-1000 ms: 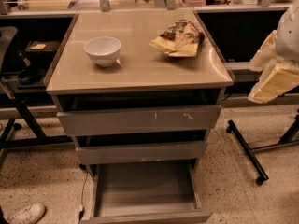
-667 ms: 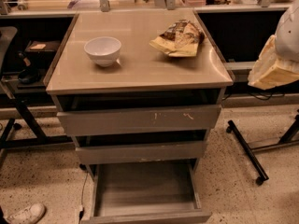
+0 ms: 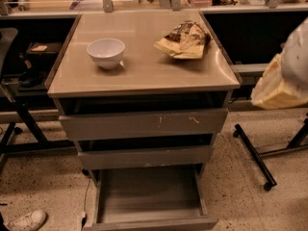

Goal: Close bottom drawer

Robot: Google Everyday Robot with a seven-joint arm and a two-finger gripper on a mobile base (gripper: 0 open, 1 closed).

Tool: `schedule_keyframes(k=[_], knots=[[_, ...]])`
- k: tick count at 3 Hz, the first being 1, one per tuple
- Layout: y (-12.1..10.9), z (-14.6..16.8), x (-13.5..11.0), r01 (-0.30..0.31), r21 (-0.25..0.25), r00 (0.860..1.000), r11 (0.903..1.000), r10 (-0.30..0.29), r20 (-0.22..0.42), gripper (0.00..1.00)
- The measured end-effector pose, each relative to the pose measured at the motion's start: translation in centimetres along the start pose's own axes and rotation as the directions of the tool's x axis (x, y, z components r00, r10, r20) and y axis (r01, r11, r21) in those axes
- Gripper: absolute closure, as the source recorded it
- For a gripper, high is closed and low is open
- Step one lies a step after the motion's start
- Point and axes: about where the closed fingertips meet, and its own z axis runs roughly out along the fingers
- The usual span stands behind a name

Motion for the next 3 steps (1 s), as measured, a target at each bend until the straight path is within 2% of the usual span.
schedule_keyframes(k=[1, 2, 3], knots=[[3.4, 4.8, 0.5, -0.001, -0.005, 0.999, 1.0000, 0.002, 0.032, 1.00], [7.5, 11.5, 2.2, -0.011, -0.079, 1.000, 0.9968, 0.012, 0.012, 1.00], [10.7, 14.1, 3.6, -0.017, -0.148, 1.000, 0.9888, 0.014, -0.021, 1.00]])
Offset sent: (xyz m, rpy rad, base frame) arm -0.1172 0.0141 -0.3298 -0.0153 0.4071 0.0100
